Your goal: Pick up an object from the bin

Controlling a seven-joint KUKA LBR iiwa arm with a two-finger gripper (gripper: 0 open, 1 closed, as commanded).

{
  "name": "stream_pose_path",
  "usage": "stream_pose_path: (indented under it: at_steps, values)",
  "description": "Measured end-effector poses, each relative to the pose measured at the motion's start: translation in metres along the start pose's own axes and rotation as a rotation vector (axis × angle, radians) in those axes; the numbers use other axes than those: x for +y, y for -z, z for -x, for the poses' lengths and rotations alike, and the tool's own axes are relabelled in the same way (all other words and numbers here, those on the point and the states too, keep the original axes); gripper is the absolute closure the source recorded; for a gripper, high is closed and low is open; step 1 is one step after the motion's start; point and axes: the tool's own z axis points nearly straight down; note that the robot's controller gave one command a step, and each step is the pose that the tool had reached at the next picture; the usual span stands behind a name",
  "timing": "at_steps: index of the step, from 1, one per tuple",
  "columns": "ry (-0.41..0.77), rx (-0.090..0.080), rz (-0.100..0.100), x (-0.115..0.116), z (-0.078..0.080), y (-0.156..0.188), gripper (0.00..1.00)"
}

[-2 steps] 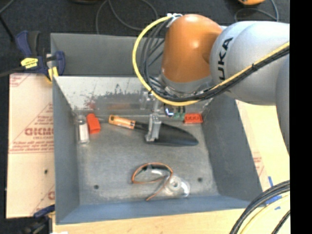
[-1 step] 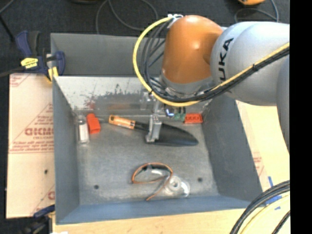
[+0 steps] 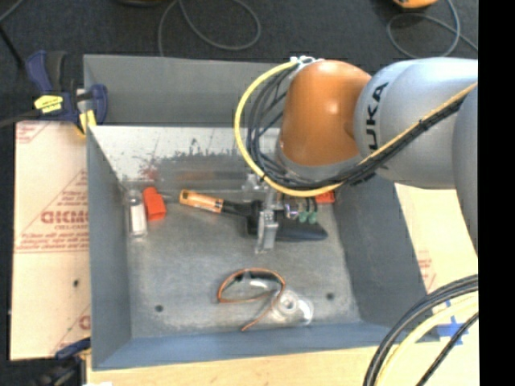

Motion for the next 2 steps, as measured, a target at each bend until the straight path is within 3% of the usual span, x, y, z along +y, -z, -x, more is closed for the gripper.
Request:
stream_pose_path:
  at_steps: [1, 2]
  values:
    - [-0.009, 0.01, 0.006, -0.016, -0.017, -0.031, 0.0]
    - [-0.039, -0.006, -0.002, -0.039, -0.039, -0.015, 0.0]
